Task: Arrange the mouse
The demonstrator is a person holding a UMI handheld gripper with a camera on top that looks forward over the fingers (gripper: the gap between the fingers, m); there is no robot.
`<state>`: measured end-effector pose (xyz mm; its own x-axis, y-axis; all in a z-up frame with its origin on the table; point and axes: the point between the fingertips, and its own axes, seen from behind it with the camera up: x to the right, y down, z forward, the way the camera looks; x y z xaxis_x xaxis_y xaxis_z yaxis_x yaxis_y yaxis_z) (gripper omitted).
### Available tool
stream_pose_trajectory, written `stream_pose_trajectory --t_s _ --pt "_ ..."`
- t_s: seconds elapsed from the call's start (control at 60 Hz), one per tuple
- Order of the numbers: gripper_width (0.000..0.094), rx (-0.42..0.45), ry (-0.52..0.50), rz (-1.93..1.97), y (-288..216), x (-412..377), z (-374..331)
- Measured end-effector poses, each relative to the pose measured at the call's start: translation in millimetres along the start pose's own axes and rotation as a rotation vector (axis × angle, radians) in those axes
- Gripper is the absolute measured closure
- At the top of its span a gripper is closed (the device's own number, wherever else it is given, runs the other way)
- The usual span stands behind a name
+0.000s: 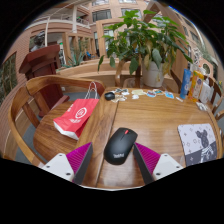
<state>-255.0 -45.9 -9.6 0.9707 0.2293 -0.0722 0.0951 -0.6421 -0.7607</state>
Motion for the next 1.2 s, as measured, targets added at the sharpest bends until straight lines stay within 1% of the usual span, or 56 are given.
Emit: stream_pose_trajectory --t_s 0.1,0.183,0.233,0.3,0.383,0.483,0.567,0.617,0.65,0.7,0.767,0.817,0.867,0.95,0.967,1.0,1.05,1.067,1.083,1.15,1.2 --pt "0.0118 0.001 0.025 -0.016 -10.3 2.1 16.8" --pt "0.0201 0.010 0.065 -0.045 -17.6 5.5 25.9" --pt "0.0292 0.009 0.060 -0.040 -19.1 1.9 29.2" --pt "0.0473 0.017 0.054 -0.041 -20.9 -1.8 31.1" --pt "0.0504 0.032 0.067 -0.067 -21.4 -1.9 30.2" --pt "0.0573 0.035 0.074 -0.104 -22.9 -2.6 30.3" --pt "0.0598 0.023 0.056 -0.100 -23.6 -3.5 28.7" --pt "0.0599 0.036 0.025 -0.100 -30.9 -8.0 19.5" --pt "0.0598 0.068 0.003 -0.095 -43.1 -10.7 7.0" --pt "0.0599 0.141 -0.048 -0.083 -70.5 -16.8 -21.6" --pt "0.0597 0.256 -0.122 -0.066 -117.8 -17.8 -74.2" --pt "0.0597 0.359 -0.151 -0.049 -152.8 -5.8 -118.0" --pt "0.0598 0.442 -0.163 -0.011 -188.7 14.8 -157.2" --pt "0.0599 0.519 -0.131 0.015 -211.4 69.3 -197.2" --pt "0.0599 0.517 -0.113 0.020 -218.8 82.1 -196.6" --pt "0.0600 0.509 -0.072 0.018 -217.3 110.1 -194.8" --pt "0.0600 0.487 0.000 0.020 -197.6 156.8 -185.3" --pt "0.0600 0.470 0.026 0.021 -190.5 172.3 -179.5" --pt "0.0600 0.446 0.050 0.021 -194.5 185.2 -169.4" --pt "0.0600 0.355 0.115 0.034 -145.5 235.6 -141.7" --pt "0.0599 0.268 0.149 0.044 -124.4 259.1 -123.3"
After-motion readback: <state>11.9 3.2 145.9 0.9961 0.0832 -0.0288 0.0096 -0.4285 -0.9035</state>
